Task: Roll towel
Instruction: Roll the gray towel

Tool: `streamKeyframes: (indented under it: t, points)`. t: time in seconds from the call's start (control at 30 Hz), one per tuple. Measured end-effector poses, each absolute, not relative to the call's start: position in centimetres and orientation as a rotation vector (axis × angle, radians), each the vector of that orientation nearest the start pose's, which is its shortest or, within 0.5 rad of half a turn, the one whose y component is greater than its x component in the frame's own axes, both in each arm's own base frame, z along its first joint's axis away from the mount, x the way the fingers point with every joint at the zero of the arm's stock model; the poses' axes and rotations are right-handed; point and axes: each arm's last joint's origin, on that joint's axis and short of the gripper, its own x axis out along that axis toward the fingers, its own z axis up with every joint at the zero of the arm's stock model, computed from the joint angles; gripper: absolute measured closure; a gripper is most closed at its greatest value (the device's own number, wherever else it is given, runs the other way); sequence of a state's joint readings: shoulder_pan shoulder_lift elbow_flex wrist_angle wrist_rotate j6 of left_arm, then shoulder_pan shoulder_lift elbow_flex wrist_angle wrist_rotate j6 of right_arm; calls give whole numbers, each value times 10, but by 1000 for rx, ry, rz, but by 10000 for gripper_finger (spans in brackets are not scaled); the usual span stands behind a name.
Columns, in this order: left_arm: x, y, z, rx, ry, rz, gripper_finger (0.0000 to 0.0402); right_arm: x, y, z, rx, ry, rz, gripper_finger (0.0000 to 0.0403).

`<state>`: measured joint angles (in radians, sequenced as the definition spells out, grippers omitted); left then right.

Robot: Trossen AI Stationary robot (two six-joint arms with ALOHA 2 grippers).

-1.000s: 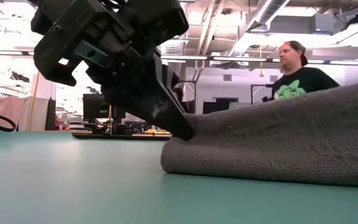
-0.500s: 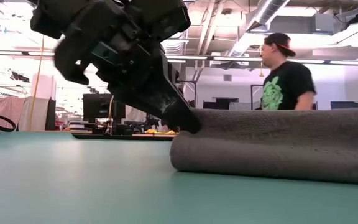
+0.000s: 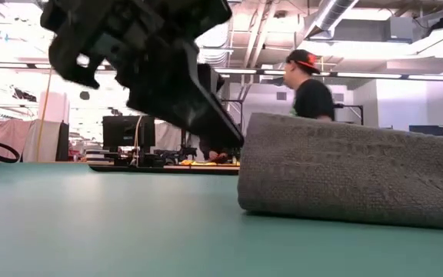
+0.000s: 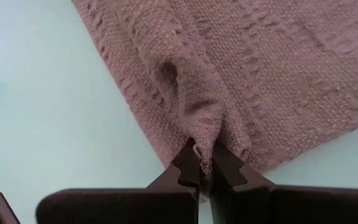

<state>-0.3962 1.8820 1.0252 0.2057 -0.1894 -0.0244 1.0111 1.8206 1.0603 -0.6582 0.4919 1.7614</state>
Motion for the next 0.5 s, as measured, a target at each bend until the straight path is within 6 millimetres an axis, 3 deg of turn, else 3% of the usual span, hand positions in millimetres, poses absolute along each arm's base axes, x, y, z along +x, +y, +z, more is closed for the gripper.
streamKeyframes:
  t: [0.23, 0.33, 0.5]
  points:
    - [352, -150, 171, 144, 587, -225, 287, 180, 263, 142, 591, 972, -510, 375]
    - [346, -159, 177, 183, 569, -240, 310, 180, 263, 142, 585, 973, -511, 375]
    - [345, -190, 186, 331, 365, -348, 384, 180, 262, 142, 581, 973, -513, 375]
